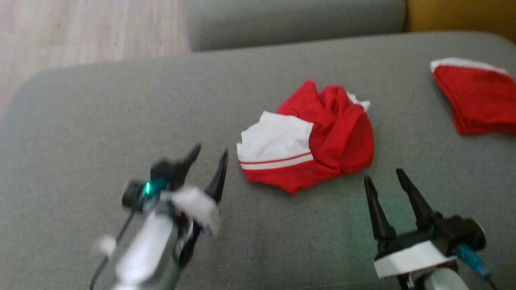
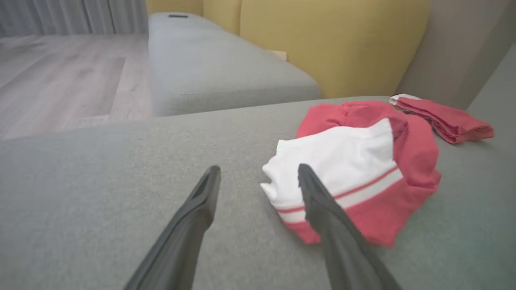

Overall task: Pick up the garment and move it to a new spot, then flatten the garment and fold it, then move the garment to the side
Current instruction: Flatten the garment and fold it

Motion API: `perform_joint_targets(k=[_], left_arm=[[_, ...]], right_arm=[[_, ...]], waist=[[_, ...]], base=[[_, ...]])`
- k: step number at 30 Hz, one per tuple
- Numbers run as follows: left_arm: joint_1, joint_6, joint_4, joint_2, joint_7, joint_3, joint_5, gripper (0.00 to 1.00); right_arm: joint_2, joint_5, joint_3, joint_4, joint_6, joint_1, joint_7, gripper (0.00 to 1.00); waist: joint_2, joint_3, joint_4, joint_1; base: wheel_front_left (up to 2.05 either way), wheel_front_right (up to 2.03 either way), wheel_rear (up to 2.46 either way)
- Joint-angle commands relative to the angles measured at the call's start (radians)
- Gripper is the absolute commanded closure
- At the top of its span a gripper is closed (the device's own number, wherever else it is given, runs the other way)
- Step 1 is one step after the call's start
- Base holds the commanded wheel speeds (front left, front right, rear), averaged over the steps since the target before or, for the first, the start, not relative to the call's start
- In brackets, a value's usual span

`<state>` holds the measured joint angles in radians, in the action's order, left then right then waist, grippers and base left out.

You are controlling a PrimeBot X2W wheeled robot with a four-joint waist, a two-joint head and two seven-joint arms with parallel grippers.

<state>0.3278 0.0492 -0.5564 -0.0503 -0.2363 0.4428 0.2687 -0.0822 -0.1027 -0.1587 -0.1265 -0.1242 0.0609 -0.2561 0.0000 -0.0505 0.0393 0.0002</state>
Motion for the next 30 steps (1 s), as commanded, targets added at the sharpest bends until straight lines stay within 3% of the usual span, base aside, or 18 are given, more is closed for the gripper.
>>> perform_joint_targets(k=[1, 10, 19, 20, 21, 22, 23, 24, 26, 27, 28, 30], left_arm=[[0.098, -0.002, 0.010, 0.000, 0.004, -0.020, 0.012, 0.00], [0.428, -0.008, -0.257, 0.000, 0.106, 0.104, 0.128, 0.00], [0.529, -0.005, -0.386, 0.000, 0.172, 0.210, 0.224, 0.00], [0.532, 0.000, -0.393, 0.000, 0.178, 0.225, 0.234, 0.11], [0.535, 0.004, -0.397, 0.000, 0.182, 0.240, 0.245, 0.29], [0.539, 0.006, -0.401, 0.000, 0.182, 0.251, 0.255, 0.54], [0.543, 0.006, -0.402, 0.000, 0.176, 0.261, 0.263, 0.56], [0.547, 0.005, -0.402, 0.000, 0.166, 0.269, 0.272, 0.52], [0.551, 0.001, -0.399, 0.000, 0.148, 0.281, 0.293, 0.28], [0.551, 0.000, -0.396, 0.000, 0.142, 0.287, 0.305, 0.06], [0.551, -0.002, -0.394, 0.000, 0.138, 0.294, 0.315, 0.00], [0.548, -0.005, -0.385, 0.000, 0.130, 0.306, 0.335, 0.00]], right_arm=[[-0.018, 0.007, -0.028, 0.041, -0.007, -0.057, -0.006, 0.00], [-0.029, 0.008, -0.031, 0.080, -0.007, -0.146, -0.006, 0.00], [-0.027, 0.007, -0.018, 0.083, -0.007, -0.181, -0.006, 0.00], [-0.026, 0.006, -0.017, 0.083, -0.007, -0.183, -0.006, 0.00], [-0.024, 0.006, -0.016, 0.083, -0.007, -0.185, -0.006, 0.00], [-0.023, 0.006, -0.016, 0.082, -0.007, -0.187, -0.006, 0.00], [-0.021, 0.007, -0.016, 0.082, -0.007, -0.189, -0.006, 0.00], [-0.019, 0.007, -0.015, 0.081, -0.007, -0.191, -0.006, 0.00], [-0.016, 0.006, -0.012, 0.082, -0.007, -0.192, -0.006, 0.00], [-0.015, 0.007, -0.010, 0.083, -0.007, -0.190, -0.006, 0.00], [-0.015, 0.007, -0.008, 0.085, -0.007, -0.188, -0.006, 0.00], [-0.016, 0.007, -0.004, 0.087, -0.007, -0.183, -0.006, 0.00]], waist=[[0.0000, -0.071, 0.030, -0.0002], [0.0000, -0.229, 0.060, -0.0002], [0.0000, -0.289, 0.071, -0.0002], [0.0000, -0.291, 0.072, -0.0002], [0.0000, -0.294, 0.074, -0.0002], [0.0000, -0.295, 0.075, -0.0002], [0.0000, -0.296, 0.077, -0.0002], [0.0000, -0.295, 0.078, -0.0002], [0.0000, -0.294, 0.079, -0.0002], [0.0000, -0.293, 0.080, -0.0002], [0.0000, -0.292, 0.079, -0.0002], [0.0000, -0.291, 0.078, -0.0002]], base=[[0.00, 0.00, 0.00], [0.00, 0.00, 0.00], [0.00, 0.00, 0.00], [0.00, 0.00, 0.00], [0.00, 0.00, 0.00], [0.00, 0.00, 0.00], [0.00, 0.00, 0.00], [0.00, 0.00, 0.00], [0.00, 0.00, 0.00], [0.00, 0.00, 0.00], [0.00, 0.00, 0.00], [0.00, 0.00, 0.00]])
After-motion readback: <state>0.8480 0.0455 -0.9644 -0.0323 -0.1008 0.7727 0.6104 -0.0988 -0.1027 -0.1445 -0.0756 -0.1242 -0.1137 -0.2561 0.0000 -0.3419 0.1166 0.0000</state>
